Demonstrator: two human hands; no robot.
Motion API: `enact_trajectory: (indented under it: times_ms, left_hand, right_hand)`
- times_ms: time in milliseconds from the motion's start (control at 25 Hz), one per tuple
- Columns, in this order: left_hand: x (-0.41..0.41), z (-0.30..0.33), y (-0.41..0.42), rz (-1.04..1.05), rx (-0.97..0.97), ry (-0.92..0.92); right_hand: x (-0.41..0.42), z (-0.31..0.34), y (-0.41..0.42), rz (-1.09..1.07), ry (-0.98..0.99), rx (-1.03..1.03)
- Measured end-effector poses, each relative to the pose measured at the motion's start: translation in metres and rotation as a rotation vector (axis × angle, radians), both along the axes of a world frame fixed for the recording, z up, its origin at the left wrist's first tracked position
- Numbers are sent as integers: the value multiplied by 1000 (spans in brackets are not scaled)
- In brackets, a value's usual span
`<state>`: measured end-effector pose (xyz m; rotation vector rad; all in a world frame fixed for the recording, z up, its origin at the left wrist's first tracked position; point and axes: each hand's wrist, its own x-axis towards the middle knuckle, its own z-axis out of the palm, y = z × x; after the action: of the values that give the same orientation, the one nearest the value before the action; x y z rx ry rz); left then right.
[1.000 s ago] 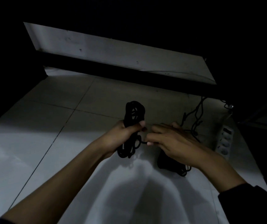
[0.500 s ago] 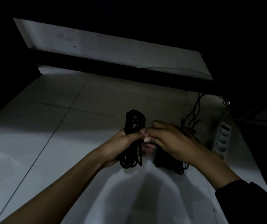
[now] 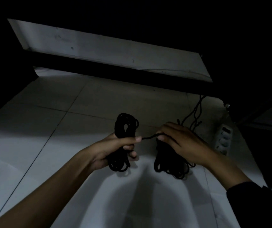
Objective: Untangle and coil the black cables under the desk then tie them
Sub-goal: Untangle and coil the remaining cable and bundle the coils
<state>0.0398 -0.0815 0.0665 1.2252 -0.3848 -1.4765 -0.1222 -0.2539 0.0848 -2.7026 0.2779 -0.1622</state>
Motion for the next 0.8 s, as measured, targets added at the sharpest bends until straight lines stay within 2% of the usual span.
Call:
enact_trajectory:
  times_ms: [120,200,320,440,560,680,800]
  left_hand:
    - [1,0,-10,-78,71,132]
    - [-2,0,-20,-218,146,113]
    - [-12,-5,-39,-444,281,-182]
    - [-20,-6,-54,-527,299,-418]
    - [-18,-8,-55,-519,196,-465]
    - [-22,-15,-50,-388,20,-311]
    - [-31,-19,-49,-93,-123,-119]
  right_hand:
    - [2,-3,-7,1,-117,-107]
    - [7,-2,-11,4,-171,-177]
    - [15,1,-14,39,-165,-176]
    - [16,0,-15,28,-140,-115]
    - [12,-3,-21,-25,-170,-23]
    - [13,0,-23,-106,-234,103]
    - [13,-2,-24,-156,-314,129]
